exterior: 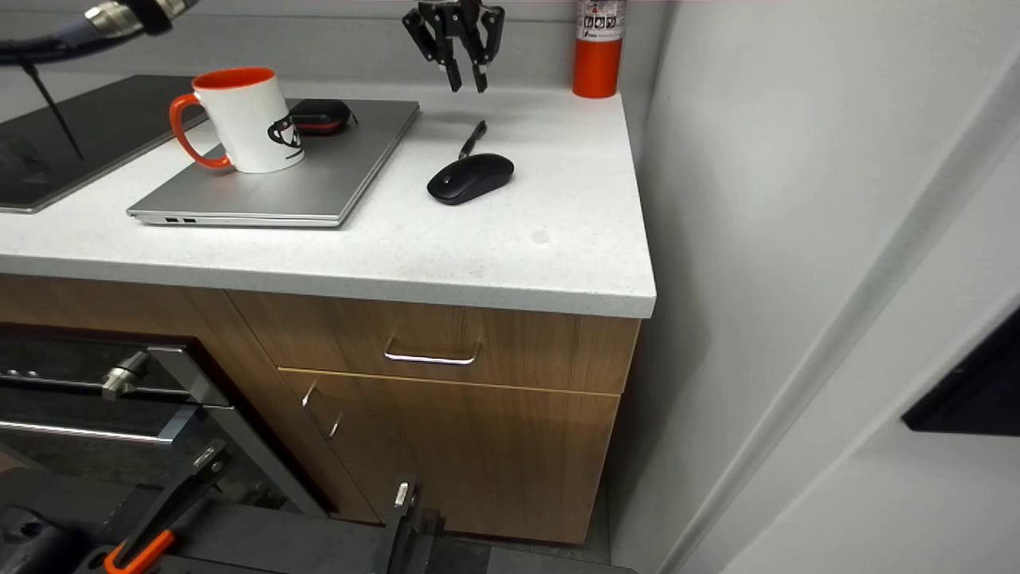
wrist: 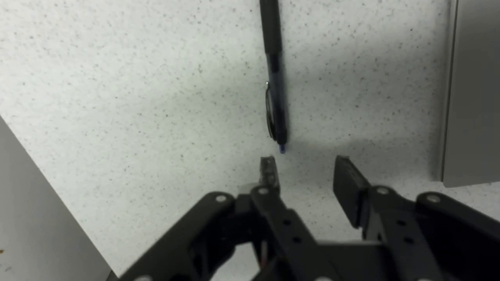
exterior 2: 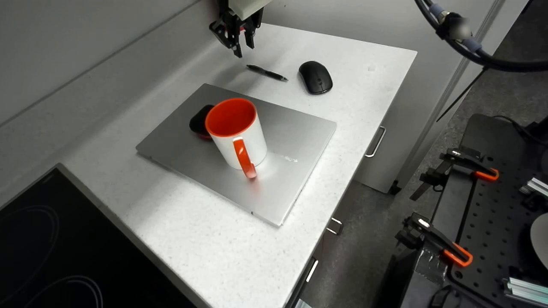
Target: Put the pen near the mouse
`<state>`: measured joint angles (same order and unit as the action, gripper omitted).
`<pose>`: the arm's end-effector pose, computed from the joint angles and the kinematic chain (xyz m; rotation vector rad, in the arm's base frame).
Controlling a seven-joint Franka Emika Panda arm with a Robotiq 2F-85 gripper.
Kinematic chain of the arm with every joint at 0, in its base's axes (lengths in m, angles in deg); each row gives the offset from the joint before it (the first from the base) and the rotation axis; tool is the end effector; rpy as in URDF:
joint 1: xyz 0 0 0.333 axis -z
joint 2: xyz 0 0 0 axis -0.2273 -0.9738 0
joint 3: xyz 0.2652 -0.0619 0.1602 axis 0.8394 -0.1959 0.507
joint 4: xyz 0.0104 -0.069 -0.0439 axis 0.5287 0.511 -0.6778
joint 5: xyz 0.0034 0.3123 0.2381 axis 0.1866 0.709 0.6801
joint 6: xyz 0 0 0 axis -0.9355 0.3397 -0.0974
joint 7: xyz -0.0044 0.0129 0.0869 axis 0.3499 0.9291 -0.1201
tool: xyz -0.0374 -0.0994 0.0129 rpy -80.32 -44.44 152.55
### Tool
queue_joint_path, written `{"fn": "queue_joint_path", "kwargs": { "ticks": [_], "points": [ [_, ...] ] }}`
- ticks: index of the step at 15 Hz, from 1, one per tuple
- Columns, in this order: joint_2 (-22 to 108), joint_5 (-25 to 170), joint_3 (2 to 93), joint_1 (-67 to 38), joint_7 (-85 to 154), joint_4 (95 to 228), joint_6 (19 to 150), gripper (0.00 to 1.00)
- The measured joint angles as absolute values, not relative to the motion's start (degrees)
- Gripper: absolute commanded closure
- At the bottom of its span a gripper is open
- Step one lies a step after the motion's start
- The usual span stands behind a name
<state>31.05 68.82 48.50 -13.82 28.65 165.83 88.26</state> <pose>0.6922 -0.0280 0.3306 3.0190 -0.2280 0.3487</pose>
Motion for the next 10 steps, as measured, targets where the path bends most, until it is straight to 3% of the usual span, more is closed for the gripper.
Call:
{"fn": "queue_joint_path", "kwargs": {
  "ticks": [3,4,10],
  "points": [
    [31.0,68.9,48.5,-13.8,28.6,165.5,88.3,0.03],
    [31.1,68.9,48.5,-13.8,28.6,165.3,88.3,0.0],
    [31.1,69.2,48.5,-13.8,28.8,164.8,88.3,0.0]
  ]
}}
